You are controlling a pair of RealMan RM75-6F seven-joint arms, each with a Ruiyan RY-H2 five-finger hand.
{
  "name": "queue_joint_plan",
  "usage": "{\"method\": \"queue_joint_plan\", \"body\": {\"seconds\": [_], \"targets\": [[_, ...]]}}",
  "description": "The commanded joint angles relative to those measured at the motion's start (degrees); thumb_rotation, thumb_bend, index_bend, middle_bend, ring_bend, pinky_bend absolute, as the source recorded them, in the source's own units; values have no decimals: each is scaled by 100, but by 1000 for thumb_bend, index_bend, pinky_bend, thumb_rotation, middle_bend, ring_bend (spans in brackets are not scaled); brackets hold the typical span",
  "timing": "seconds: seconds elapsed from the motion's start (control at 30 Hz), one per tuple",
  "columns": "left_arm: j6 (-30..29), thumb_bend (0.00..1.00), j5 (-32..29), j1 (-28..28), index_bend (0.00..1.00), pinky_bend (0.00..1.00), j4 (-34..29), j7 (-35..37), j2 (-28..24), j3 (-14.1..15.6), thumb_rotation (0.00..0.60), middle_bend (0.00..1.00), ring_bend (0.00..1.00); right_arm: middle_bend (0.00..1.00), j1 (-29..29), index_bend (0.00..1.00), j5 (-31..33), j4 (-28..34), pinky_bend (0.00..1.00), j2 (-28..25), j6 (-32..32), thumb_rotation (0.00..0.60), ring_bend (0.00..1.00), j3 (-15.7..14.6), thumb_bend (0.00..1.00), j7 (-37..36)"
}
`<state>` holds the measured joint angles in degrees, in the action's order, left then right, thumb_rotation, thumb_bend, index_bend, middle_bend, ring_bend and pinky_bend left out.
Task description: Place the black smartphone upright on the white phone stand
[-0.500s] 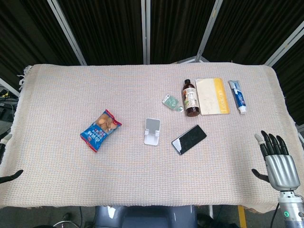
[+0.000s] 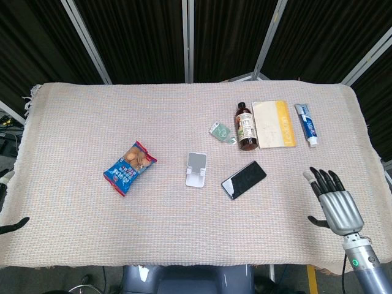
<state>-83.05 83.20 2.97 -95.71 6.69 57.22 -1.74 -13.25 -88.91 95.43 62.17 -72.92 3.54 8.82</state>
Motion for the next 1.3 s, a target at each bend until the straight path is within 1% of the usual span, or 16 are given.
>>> {"method": "queue_joint_plan", "body": {"seconds": [0.03, 0.13, 0.2, 0.3, 0.37, 0.5, 0.6, 0.77, 0.93, 1.3], "targets": [[11, 0, 2, 11, 0, 0, -27, -86, 20, 3, 600, 0, 0, 4, -690, 0, -587, -562, 0, 146, 665, 600, 0, 1, 0, -532], [31, 0, -39, 20, 0, 0, -69, -200, 54, -2, 600, 0, 0, 43, -1310, 2, -1108, -1234, 13, 438, 1090, 600, 2, -13, 0, -1103], [38, 0, -97, 25, 0, 0, -96, -289, 75, -22, 600, 0, 0, 80, -1677, 18, -1366, -1644, 48, 658, 1324, 600, 19, -40, 0, -1372], [77, 0, -209, 41, 0, 0, -104, -446, 127, -51, 600, 0, 0, 133, -2117, 51, -1628, -2158, 120, 1032, 1507, 600, 73, -94, 0, -1783], [134, 0, -294, 67, 0, 0, -90, -523, 164, -73, 600, 0, 0, 162, -2341, 78, -1731, -2440, 157, 1272, 1584, 600, 104, -104, 0, -1920], [241, 0, -436, 114, 0, 0, -35, -622, 221, -110, 600, 0, 0, 181, -2660, 96, -1951, -2949, 172, 1637, 1710, 600, 121, -169, 0, -1877], [306, 0, -566, 144, 0, 0, 19, -672, 261, -155, 600, 0, 0, 183, -2884, 101, -2122, -3385, 173, 1941, 1772, 600, 122, -277, 0, -1838], [389, 0, -708, 177, 0, 0, 82, -711, 303, -197, 600, 0, 0, 188, -3133, 115, -2281, -4000, 173, 2308, 1757, 600, 122, -498, 0, -1853], [401, 0, -743, 184, 0, 0, 113, -748, 331, -206, 600, 0, 0, 190, -3219, 119, -2341, -4671, 173, 2660, 1585, 600, 123, -673, 0, -1728], [453, 0, -808, 213, 0, 0, 131, -854, 372, -213, 600, 0, 0, 196, -3345, 135, -2297, -5621, 173, 3212, 1480, 600, 137, -956, 0, -1667]]}}
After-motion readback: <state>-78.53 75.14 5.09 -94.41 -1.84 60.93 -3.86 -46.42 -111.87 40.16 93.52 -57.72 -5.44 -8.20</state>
